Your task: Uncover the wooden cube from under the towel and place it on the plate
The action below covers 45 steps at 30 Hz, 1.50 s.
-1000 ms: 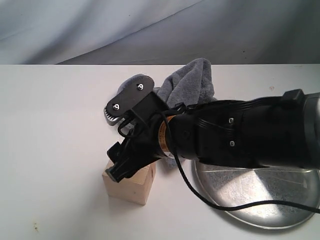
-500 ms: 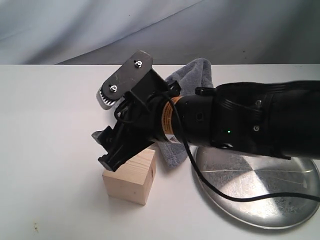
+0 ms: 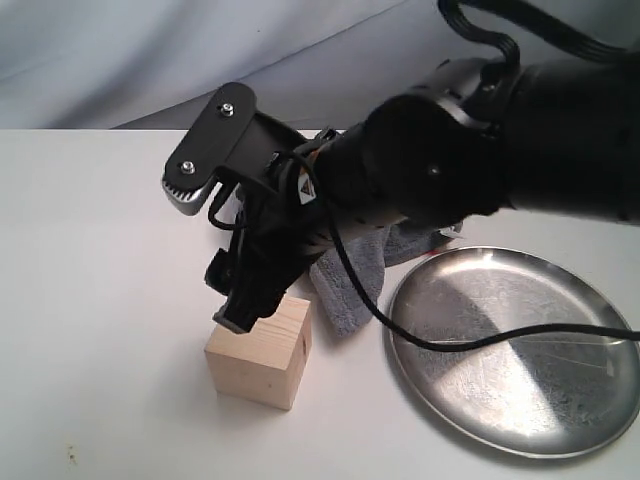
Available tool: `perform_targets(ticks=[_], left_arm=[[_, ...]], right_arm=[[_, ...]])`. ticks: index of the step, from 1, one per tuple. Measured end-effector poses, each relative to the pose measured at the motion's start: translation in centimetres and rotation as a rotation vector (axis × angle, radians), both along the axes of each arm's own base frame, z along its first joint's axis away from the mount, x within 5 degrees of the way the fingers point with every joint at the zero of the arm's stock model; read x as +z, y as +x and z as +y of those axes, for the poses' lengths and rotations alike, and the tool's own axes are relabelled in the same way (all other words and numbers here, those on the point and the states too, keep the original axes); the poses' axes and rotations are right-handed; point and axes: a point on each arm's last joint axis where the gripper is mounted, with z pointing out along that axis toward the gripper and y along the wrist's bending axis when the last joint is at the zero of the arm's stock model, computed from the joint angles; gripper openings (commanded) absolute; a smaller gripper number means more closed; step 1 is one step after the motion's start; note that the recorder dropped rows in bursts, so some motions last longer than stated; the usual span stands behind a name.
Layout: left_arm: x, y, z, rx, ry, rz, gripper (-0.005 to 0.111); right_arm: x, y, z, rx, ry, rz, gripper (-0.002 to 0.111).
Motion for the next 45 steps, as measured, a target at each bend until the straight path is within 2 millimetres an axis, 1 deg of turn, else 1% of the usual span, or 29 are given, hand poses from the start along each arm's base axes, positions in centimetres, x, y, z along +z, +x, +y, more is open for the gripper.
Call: perform_targets(ticks=[4,8,12,16,21,24,27,35,43,45], left_arm=[[0.0,0.0,0.0,0.0,0.0,0.0,0.0],[0.0,0.0,0.0,0.0,0.0,0.0,0.0],[0.0,0.0,0.0,0.0,0.0,0.0,0.0],[0.0,0.0,0.0,0.0,0.0,0.0,0.0],[0.0,0.0,0.0,0.0,0.0,0.0,0.0],[0.0,0.0,0.0,0.0,0.0,0.0,0.0],[0.0,0.0,0.0,0.0,0.0,0.0,0.0],[0.0,0.0,0.0,0.0,0.0,0.0,0.0],[0.0,0.0,0.0,0.0,0.0,0.0,0.0],[0.0,0.0,0.0,0.0,0.0,0.0,0.0]], right_arm=[[-0.2,0.3,0.8,0.008,-0.076,0.063,0.075],[-1.6,1.0,2.0,0.009,-0.132,0.108,0.075],[-2.6,1.5,2.7,0.009,-0.152,0.124,0.075],[-3.2,1.5,2.7,0.007,-0.179,0.147,0.076],[-3.2,1.5,2.8,-0.05,-0.15,0.176,0.084],[-3.6,1.6,2.9,-0.06,-0.151,0.184,0.087],[-5.0,1.8,3.2,-0.064,-0.178,0.202,0.087],[-6.7,1.9,3.4,-0.055,-0.235,0.229,0.087],[-7.1,1.8,3.4,0.025,-0.274,0.205,0.087],[-7.6,1.9,3.4,0.042,-0.288,0.202,0.087]])
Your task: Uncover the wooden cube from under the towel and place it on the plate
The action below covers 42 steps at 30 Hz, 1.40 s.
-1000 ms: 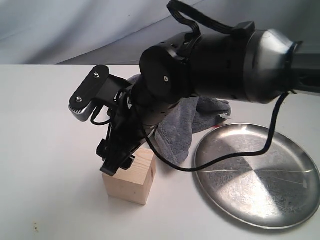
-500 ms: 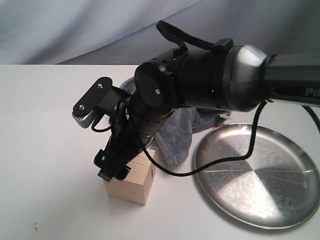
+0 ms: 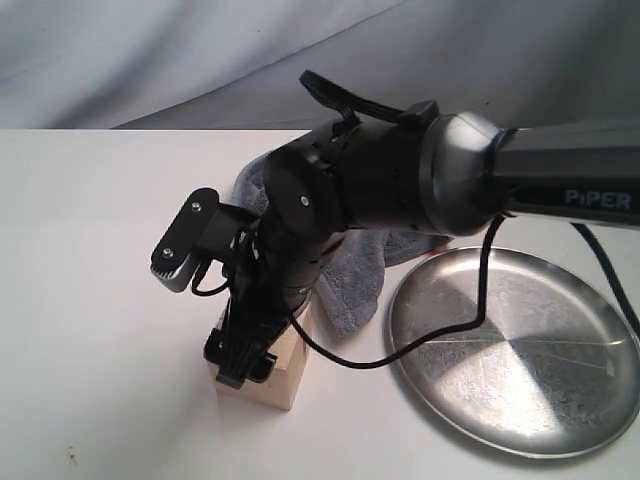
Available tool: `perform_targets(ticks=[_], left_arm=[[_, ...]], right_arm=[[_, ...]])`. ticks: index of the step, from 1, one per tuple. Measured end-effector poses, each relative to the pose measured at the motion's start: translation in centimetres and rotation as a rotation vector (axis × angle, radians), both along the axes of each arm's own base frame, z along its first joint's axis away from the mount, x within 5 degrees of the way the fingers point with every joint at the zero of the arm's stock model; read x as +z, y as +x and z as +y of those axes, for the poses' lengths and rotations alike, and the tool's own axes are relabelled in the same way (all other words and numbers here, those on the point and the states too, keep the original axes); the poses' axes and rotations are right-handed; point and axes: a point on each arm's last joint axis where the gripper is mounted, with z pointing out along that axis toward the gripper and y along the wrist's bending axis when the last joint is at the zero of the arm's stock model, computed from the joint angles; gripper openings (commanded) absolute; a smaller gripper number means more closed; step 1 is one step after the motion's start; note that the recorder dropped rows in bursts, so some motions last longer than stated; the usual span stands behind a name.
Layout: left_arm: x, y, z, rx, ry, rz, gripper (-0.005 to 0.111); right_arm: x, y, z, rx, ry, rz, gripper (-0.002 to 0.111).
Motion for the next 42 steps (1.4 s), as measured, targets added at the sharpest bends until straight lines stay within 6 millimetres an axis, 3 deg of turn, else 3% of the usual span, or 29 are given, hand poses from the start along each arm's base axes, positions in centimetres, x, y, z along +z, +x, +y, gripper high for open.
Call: perform_targets(ticks=[12,14,19,22,28,36,42], left_arm=[[0.0,0.0,0.0,0.0,0.0,0.0,0.0],[0.0,0.0,0.0,0.0,0.0,0.0,0.0],[0.0,0.0,0.0,0.0,0.0,0.0,0.0],[0.0,0.0,0.0,0.0,0.0,0.0,0.0],[0.0,0.0,0.0,0.0,0.0,0.0,0.0],[0.0,0.0,0.0,0.0,0.0,0.0,0.0],[0.0,0.0,0.0,0.0,0.0,0.0,0.0]], right_arm=[[-2.7,0.2,0.3,0.06,-0.066,0.017,0.082],[-2.7,0.2,0.3,0.061,-0.065,0.018,0.076],[-2.7,0.1,0.3,0.055,-0.06,0.027,0.044],[-2.7,0.1,0.3,0.057,-0.06,0.026,0.032],[-2.3,-0.2,0.0,0.028,-0.079,0.058,0.031],[1.8,0.2,-1.4,-0.187,-0.039,-0.019,0.031],[2.7,0.5,-2.7,-0.329,-0.113,-0.054,0.031]])
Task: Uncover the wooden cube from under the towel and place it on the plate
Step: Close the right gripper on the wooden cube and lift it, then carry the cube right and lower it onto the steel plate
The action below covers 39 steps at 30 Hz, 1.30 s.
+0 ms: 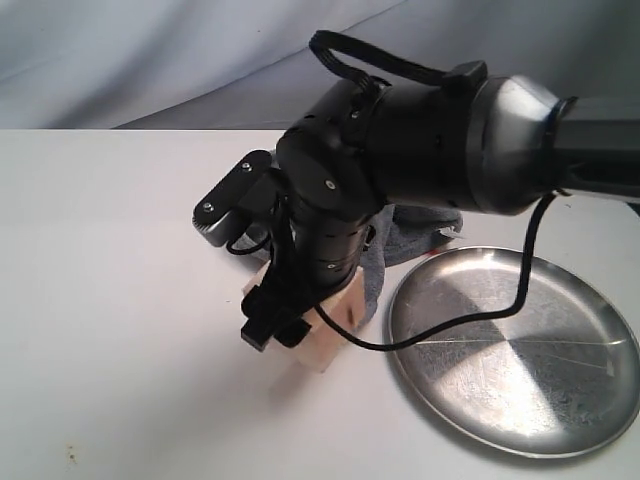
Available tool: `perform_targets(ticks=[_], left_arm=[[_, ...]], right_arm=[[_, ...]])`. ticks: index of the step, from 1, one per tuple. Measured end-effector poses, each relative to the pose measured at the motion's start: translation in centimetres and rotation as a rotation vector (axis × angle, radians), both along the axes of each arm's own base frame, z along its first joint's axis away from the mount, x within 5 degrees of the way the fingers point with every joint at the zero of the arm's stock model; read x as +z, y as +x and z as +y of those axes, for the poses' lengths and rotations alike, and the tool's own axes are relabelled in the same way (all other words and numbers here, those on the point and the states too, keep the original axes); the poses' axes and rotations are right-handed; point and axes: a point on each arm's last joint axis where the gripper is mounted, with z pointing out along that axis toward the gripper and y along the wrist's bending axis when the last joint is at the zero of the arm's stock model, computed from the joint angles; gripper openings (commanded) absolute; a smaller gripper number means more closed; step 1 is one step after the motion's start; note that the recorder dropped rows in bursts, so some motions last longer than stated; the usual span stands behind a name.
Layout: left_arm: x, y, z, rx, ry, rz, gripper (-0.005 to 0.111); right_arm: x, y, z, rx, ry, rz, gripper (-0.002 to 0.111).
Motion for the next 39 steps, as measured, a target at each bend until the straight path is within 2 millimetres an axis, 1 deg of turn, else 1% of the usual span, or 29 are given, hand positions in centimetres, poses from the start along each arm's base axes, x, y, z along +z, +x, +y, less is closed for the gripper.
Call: perform_targets(ticks=[3,7,10,12,18,22,26,33,39], left_arm=[[0.0,0.0,0.0,0.0,0.0,0.0,0.0],[0.0,0.0,0.0,0.0,0.0,0.0,0.0],[0.0,0.0,0.0,0.0,0.0,0.0,0.0],[0.0,0.0,0.0,0.0,0.0,0.0,0.0],[0.0,0.0,0.0,0.0,0.0,0.0,0.0],[0.0,0.0,0.0,0.0,0.0,0.0,0.0],[0.0,0.0,0.0,0.0,0.0,0.0,0.0],[0.0,0.0,0.0,0.0,0.0,0.0,0.0],[0.0,0.0,0.0,0.0,0.0,0.0,0.0]], right_arm=[[0.4,0.4,-0.7,-0.089,-0.005,0.0,0.031],[1.3,1.2,-2.0,-0.192,0.038,-0.007,0.031],[2.1,1.7,-3.7,-0.254,0.079,-0.021,0.031],[2.5,1.9,-5.2,-0.301,0.101,-0.026,0.031],[2.4,1.4,-9.6,-0.412,0.124,-0.023,0.031],[2.2,0.6,-11.5,-0.46,0.126,-0.021,0.031],[1.2,0.0,-12.5,-0.502,0.116,-0.036,0.031],[-1.4,-0.7,-13.6,-0.558,0.118,-0.065,0.031],[-1.8,-0.6,-14.0,-0.616,0.126,-0.095,0.031]])
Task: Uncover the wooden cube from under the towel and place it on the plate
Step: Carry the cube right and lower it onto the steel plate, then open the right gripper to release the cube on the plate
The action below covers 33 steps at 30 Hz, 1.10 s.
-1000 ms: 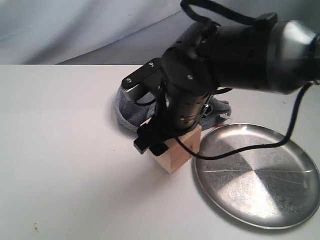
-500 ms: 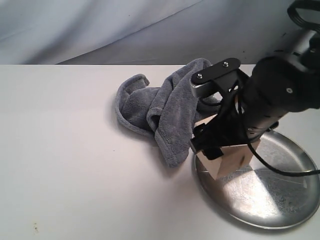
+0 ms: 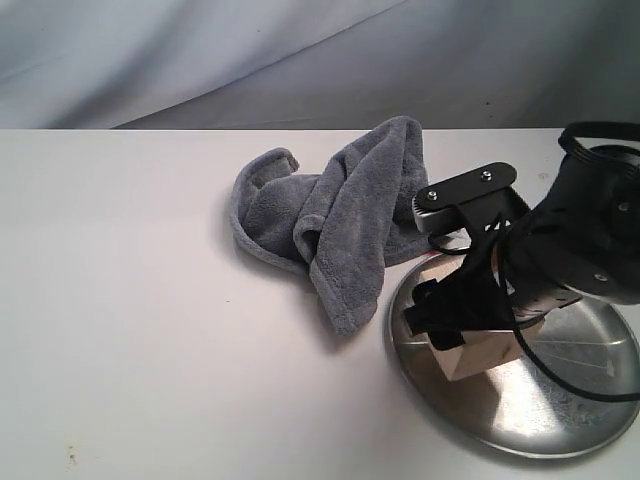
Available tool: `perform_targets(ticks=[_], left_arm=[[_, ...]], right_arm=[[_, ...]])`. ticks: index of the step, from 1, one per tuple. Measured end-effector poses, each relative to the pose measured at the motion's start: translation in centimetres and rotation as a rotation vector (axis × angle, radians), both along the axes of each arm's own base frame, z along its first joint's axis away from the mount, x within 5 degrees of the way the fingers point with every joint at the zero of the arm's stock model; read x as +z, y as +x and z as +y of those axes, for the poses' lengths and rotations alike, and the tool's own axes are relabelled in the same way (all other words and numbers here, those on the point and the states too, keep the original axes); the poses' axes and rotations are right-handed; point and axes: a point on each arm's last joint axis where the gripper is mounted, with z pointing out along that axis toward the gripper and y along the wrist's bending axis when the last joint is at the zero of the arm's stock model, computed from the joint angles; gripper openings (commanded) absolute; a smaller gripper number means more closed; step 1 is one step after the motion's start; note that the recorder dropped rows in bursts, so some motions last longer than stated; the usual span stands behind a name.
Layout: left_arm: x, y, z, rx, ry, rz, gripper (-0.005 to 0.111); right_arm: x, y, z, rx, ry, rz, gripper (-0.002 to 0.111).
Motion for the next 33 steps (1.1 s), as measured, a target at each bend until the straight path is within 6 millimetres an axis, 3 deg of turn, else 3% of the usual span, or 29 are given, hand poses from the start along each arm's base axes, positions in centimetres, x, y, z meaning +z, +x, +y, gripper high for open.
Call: perform_targets(ticks=[26,33], left_arm=[[0.0,0.0,0.0,0.0,0.0,0.0,0.0],[0.0,0.0,0.0,0.0,0.0,0.0,0.0]], right_arm=[[-1.7,-0.3,-1.1,-0.132,0.047,-0.065,0.031],[-3.2,-0.1,-0.8,-0.127,0.013,-0.03,0.031]])
